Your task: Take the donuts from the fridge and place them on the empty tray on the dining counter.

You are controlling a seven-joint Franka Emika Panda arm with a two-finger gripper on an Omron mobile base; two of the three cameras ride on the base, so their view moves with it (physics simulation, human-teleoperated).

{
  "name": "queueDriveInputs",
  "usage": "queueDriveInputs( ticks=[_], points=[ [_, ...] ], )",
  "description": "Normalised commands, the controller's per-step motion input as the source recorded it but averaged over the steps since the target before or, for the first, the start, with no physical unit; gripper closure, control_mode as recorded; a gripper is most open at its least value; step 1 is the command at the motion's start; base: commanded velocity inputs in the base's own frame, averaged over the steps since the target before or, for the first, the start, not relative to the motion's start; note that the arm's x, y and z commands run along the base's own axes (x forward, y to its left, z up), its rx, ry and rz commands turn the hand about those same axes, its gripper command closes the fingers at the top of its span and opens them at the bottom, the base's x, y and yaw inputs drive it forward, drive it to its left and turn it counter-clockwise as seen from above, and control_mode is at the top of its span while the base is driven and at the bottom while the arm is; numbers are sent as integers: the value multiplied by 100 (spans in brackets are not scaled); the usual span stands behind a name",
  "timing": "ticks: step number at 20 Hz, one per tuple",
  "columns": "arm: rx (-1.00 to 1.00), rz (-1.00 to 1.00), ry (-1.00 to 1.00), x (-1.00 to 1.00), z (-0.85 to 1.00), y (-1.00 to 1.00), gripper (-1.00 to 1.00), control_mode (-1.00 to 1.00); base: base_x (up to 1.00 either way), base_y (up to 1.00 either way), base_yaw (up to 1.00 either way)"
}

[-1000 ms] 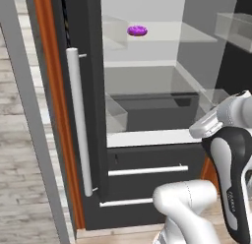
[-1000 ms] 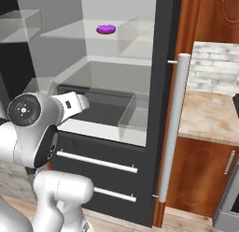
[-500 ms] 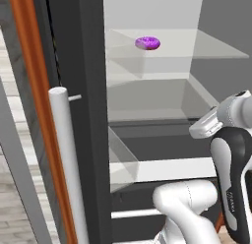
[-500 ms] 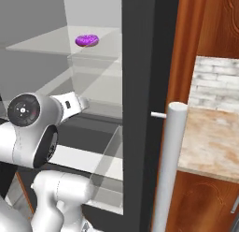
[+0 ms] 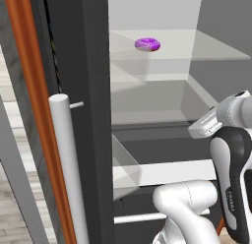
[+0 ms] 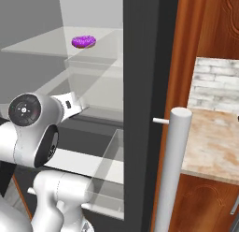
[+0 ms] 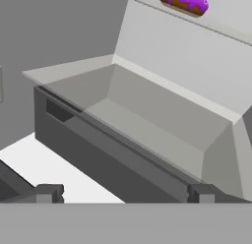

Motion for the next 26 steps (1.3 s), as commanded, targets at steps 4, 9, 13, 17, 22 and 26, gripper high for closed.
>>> queueDriveInputs(
  ticks=[4,9,13,17,22,26],
  points=[
    [0,0,0,0,0,0,-100,100,20,9,0],
    [0,0,0,0,0,0,-100,100,2,1,0],
    [0,0,0,0,3,11,-100,-100,1,2,0],
    [0,0,-4,0,41,14,-100,-100,0,0,0],
    [0,0,0,3,66,5,-100,-100,0,0,0],
    [0,0,0,27,73,11,-100,-100,0,0,0]
  ],
)
